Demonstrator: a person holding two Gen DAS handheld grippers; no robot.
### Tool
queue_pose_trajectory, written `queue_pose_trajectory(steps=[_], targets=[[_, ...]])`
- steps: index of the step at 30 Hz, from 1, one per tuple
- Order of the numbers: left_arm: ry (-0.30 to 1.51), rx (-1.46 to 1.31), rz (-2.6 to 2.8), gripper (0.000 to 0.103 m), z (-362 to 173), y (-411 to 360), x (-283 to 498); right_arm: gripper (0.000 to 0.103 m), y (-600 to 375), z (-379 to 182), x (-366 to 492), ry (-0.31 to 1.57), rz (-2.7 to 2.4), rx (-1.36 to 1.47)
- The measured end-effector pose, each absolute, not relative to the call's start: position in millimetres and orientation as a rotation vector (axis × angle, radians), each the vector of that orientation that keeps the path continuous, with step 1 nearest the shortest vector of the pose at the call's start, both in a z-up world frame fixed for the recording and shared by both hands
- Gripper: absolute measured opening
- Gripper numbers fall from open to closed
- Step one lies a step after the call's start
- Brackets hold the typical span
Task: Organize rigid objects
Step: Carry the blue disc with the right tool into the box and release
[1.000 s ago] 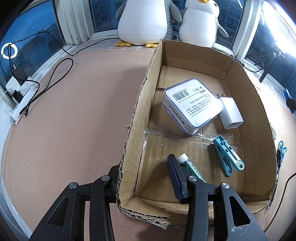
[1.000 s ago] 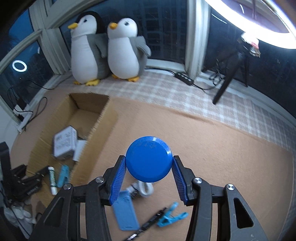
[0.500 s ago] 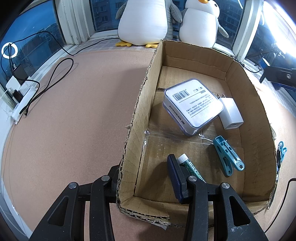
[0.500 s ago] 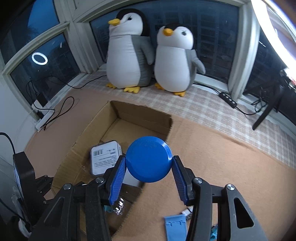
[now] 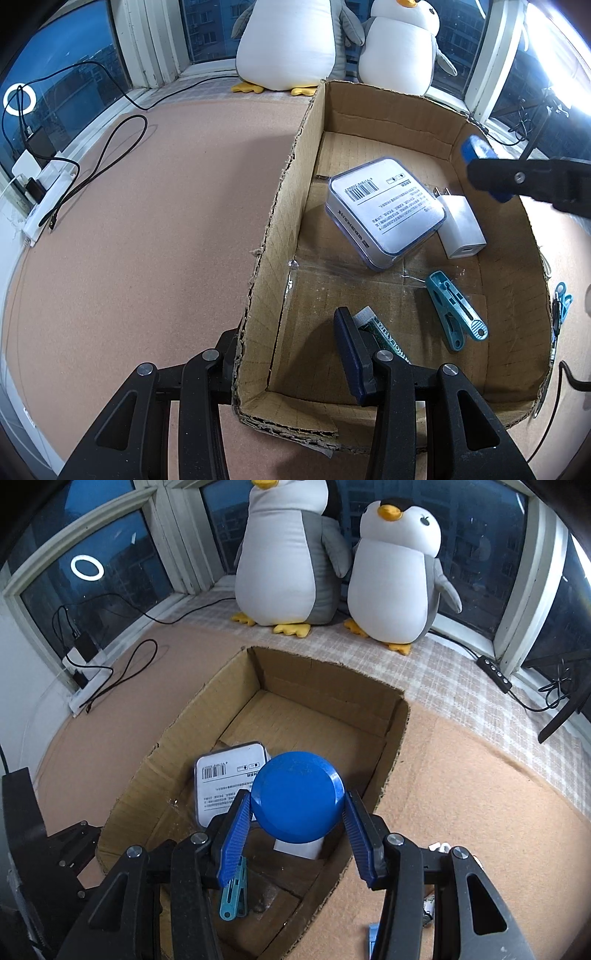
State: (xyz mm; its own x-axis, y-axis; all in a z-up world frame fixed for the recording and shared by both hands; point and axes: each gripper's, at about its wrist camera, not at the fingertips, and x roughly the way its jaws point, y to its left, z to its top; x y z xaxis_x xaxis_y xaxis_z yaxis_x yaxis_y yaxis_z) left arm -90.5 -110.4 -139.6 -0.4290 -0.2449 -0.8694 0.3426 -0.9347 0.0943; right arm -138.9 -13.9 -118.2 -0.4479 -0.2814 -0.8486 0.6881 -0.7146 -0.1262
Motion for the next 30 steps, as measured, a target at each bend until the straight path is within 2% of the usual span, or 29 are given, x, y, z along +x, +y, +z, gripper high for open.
queue_pose_trajectory(steps=[18,22,30], targets=[[0.137,1.431,-2.394,0.045,-139.7,-110.7,-89.9,0.047,-26.4,-132.4,-132.2,0.674,-2.141,1.158],[0.138,1.431,-2.394,0.045,-139.7,-111.1,-89.9,0.056,-26.2,-131.3,-131.7,0.654,-2.137,1.159],[0.138,1.431,-2.394,0.045,-139.3,-111.3,-89.2,0.056,-18.5,-122.1,-131.1,0.602,-2.162,1.155]])
